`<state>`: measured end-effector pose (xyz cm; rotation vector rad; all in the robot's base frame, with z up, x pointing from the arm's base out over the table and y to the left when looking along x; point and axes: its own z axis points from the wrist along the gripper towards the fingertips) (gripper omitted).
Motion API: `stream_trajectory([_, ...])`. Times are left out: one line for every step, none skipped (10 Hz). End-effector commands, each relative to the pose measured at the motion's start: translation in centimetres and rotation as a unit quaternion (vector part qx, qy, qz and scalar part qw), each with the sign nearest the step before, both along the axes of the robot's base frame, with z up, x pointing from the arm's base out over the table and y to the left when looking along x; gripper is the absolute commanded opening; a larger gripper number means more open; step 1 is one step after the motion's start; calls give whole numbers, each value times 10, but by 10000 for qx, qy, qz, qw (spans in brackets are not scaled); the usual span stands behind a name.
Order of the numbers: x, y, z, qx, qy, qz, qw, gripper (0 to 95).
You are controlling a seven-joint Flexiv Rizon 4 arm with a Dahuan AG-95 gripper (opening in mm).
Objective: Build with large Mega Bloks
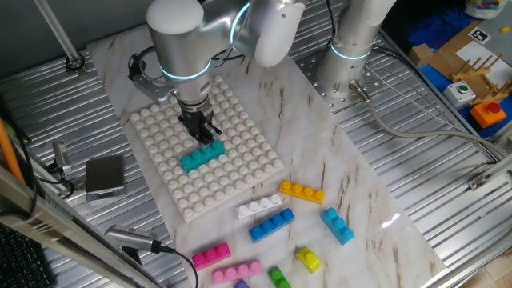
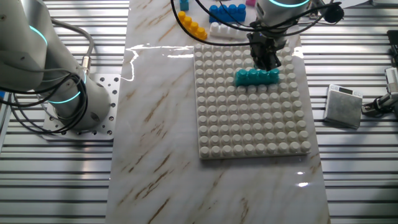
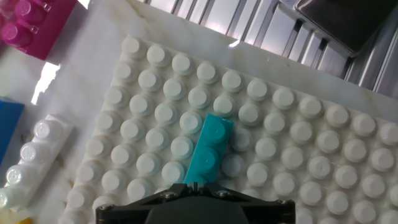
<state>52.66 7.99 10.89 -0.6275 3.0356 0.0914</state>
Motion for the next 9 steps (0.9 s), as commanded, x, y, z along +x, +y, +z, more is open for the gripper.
stream_trajectory([-1, 0, 1, -1, 0, -38, 10000, 0])
stream_trajectory([-1, 0, 1, 11, -1, -33, 10000, 0])
stream_trajectory([-2, -1, 2, 10, 6, -30, 10000, 0])
stream_trajectory([-3, -1, 2, 5, 18, -29, 10000, 0])
stream_trajectory([-3, -2, 0, -1, 35, -42, 10000, 0])
stream_trajectory([-3, -3, -2, 3, 33, -21, 10000, 0])
stream_trajectory([-3, -4, -4, 15, 30, 1, 10000, 0])
stream_trajectory([-3, -4, -6, 14, 29, 29, 10000, 0])
stream_trajectory([-3, -4, -8, 15, 27, 49, 10000, 0])
